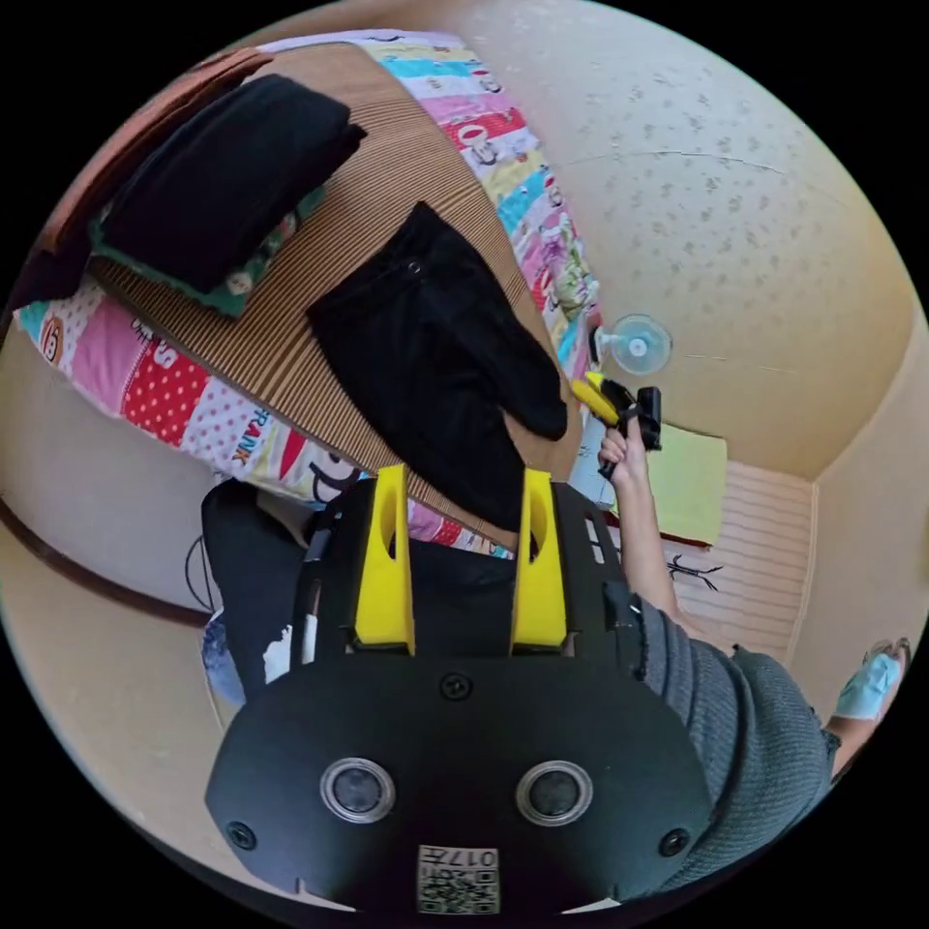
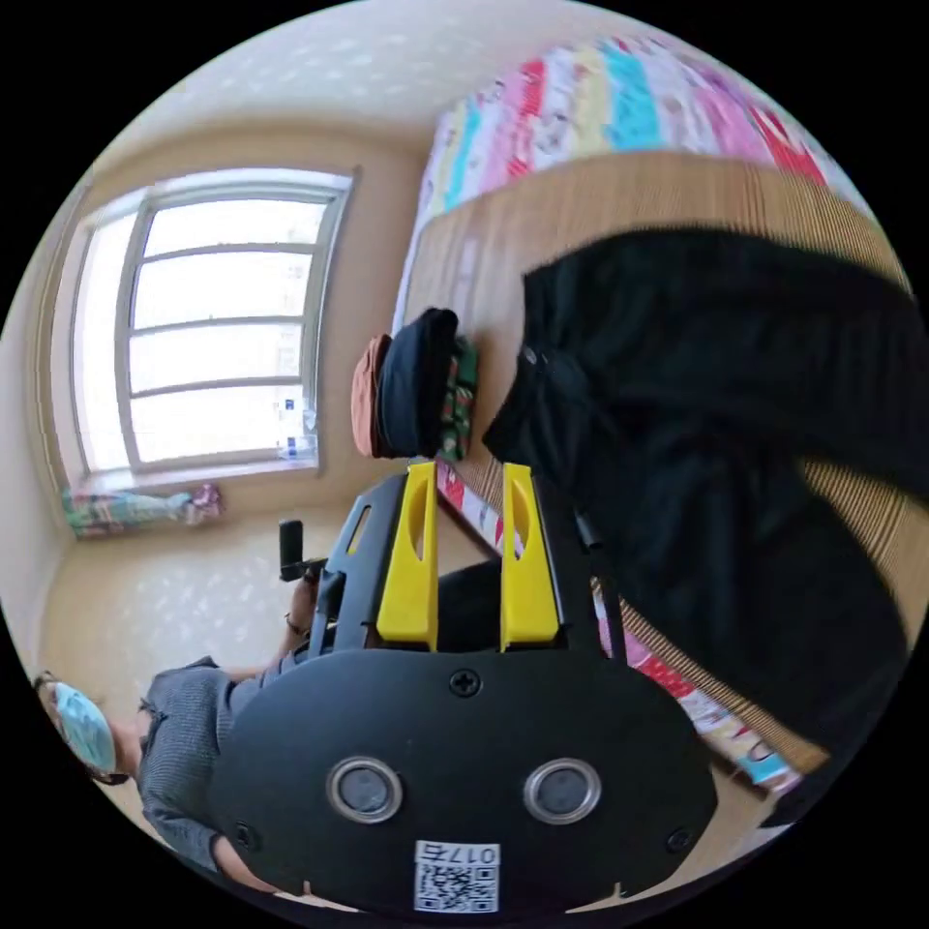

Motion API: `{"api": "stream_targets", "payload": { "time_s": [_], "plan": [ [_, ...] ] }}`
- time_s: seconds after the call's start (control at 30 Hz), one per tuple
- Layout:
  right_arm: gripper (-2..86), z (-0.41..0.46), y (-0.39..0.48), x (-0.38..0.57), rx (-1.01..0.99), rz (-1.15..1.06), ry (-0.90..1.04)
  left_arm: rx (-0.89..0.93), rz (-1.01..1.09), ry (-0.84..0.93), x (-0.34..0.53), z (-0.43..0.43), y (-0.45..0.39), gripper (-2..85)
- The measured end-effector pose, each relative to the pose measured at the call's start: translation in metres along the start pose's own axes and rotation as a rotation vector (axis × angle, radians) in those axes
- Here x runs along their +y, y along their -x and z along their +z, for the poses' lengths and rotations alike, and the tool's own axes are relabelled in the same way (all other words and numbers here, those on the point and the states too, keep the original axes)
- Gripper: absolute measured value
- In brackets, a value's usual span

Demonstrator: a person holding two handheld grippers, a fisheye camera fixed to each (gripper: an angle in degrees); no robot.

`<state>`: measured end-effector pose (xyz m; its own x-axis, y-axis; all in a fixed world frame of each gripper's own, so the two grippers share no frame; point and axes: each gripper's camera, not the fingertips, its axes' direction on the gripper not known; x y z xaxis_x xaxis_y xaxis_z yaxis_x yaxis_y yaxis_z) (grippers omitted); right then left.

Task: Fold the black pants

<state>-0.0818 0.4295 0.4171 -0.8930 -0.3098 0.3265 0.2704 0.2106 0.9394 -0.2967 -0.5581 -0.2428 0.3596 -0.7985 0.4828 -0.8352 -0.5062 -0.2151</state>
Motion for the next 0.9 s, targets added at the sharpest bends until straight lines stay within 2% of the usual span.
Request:
{"api": "stream_targets", "payload": {
  "time_s": [0.13, 0.23, 0.3, 0.33, 0.4, 0.5, 0.6, 0.67, 0.77, 0.83, 0.9],
  "plan": [
    [7.3, -0.022, -0.1, 0.108, -0.243, 0.276, -0.112, -0.036, -0.03, 0.106, -0.06, -0.001, 0.015, 17.0],
    [5.3, -0.063, -0.15, 0.223, -0.459, 0.457, -0.369, -0.071, -0.06, 0.178, -0.12, 0.008, 0.029, 17.3],
    [3.9, -0.092, -0.17, 0.32, -0.601, 0.571, -0.649, -0.071, -0.107, 0.203, -0.168, 0.016, 0.044, 17.9],
    [3.7, -0.098, -0.171, 0.344, -0.635, 0.592, -0.724, -0.07, -0.12, 0.204, -0.18, 0.017, 0.048, 18.0],
    [3.0, -0.116, -0.17, 0.434, -0.765, 0.633, -1.027, -0.033, -0.2, 0.202, -0.225, 0.022, 0.069, 18.1],
    [2.5, -0.141, -0.14, 0.53, -0.722, 0.672, -1.33, 0.015, -0.357, 0.169, -0.266, 0.016, 0.103, 17.5],
    [2.4, -0.151, -0.112, 0.593, -0.746, 0.688, -1.47, -0.014, -0.45, 0.123, -0.285, 0.002, 0.112, 12.6],
    [2.3, -0.153, -0.095, 0.622, -0.779, 0.674, -1.543, 0.03, -0.417, 0.13, -0.297, 0.0, 0.107, 8.3],
    [2.0, -0.151, -0.072, 0.664, -0.826, 0.695, -1.642, -0.033, -0.324, 0.283, -0.308, 0.005, 0.1, 0.3],
    [1.9, -0.148, -0.065, 0.689, -0.871, 0.746, -1.68, -0.024, -0.207, 0.342, -0.308, 0.0, 0.095, -0.5],
    [1.5, -0.146, -0.054, 0.726, -0.913, 0.826, -1.79, -0.233, -0.201, 0.545, -0.293, -0.008, 0.105, -0.8]
  ]
}}
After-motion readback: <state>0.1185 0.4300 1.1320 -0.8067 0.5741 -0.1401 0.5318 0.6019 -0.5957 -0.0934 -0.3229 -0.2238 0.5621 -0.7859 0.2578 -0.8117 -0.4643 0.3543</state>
